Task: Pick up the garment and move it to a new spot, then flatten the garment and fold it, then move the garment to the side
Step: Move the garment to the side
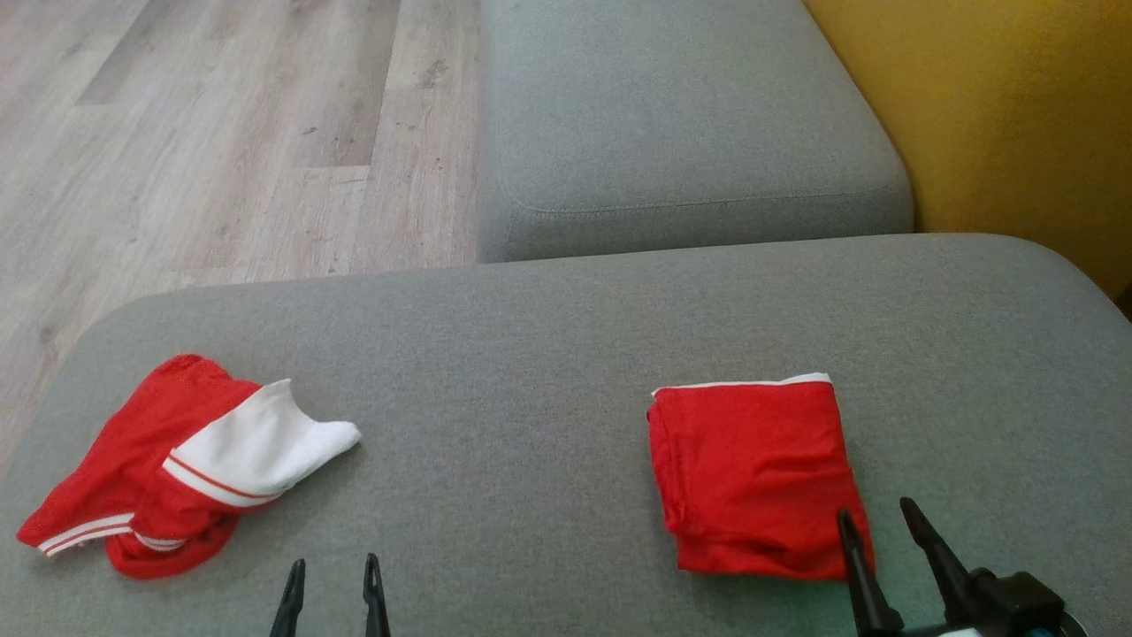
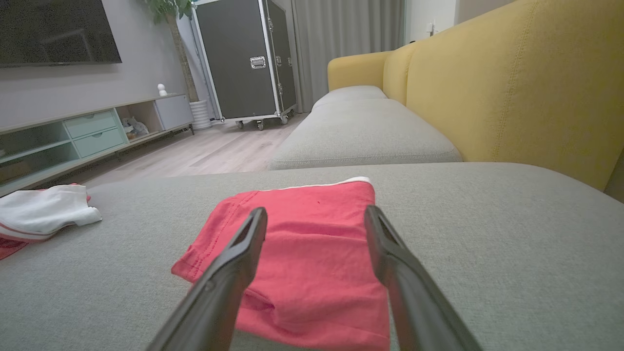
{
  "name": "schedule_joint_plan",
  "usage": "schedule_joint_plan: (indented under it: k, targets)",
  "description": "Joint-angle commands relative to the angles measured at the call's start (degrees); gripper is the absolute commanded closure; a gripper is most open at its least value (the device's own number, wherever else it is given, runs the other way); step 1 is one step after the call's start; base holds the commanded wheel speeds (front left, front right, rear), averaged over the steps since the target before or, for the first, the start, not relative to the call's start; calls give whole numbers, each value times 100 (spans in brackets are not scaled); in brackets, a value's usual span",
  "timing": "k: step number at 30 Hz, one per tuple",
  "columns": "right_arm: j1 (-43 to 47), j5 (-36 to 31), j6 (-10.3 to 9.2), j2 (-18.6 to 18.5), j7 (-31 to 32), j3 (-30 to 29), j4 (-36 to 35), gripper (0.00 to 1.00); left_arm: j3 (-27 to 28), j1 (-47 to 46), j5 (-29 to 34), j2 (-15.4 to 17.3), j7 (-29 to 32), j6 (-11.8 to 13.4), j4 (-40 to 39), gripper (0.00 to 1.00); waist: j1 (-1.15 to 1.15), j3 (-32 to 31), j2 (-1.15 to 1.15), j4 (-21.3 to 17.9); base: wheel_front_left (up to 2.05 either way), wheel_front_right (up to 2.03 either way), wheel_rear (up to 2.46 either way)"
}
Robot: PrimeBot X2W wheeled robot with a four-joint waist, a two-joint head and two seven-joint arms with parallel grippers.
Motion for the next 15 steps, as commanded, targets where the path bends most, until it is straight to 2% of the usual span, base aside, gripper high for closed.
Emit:
schedule_joint_plan:
  k: [1, 15]
  targets:
    - [-280, -37, -4, -61, -78, 109, -151, 0, 190, -218, 15, -32, -30, -33, -160, 0, 0, 1, 0, 8, 0, 0, 0]
    - [-275, -19, -4, -66, -78, 131, -51, 0, 160, -205, 65, -32, -30, -66, -185, 0, 0, 77, 0, 30, 0, 0, 0]
